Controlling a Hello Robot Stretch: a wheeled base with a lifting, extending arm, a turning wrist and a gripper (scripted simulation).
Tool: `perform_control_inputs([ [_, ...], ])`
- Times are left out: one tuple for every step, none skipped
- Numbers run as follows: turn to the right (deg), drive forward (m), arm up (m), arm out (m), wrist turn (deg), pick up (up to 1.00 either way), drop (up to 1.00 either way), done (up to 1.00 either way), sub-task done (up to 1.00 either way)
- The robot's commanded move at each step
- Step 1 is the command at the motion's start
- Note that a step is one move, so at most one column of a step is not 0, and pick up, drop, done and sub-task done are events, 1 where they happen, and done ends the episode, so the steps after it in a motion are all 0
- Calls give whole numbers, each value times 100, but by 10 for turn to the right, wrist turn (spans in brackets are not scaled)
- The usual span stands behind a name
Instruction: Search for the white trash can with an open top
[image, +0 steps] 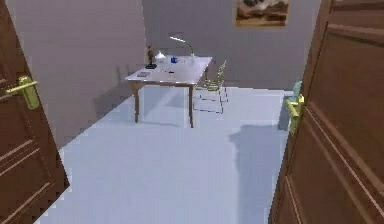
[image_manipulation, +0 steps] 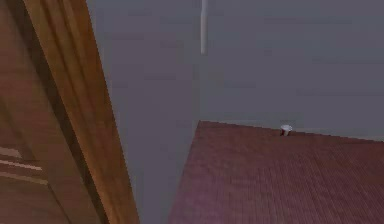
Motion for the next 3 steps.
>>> perform_control_inputs([
  [30, 0, 0, 0, 0, 0, 0, 0, 0],
  [0, 10, 0, 0, 0, 0, 0, 0, 0],
  [60, 0, 0, 0, 0, 0, 0, 0, 0],
])
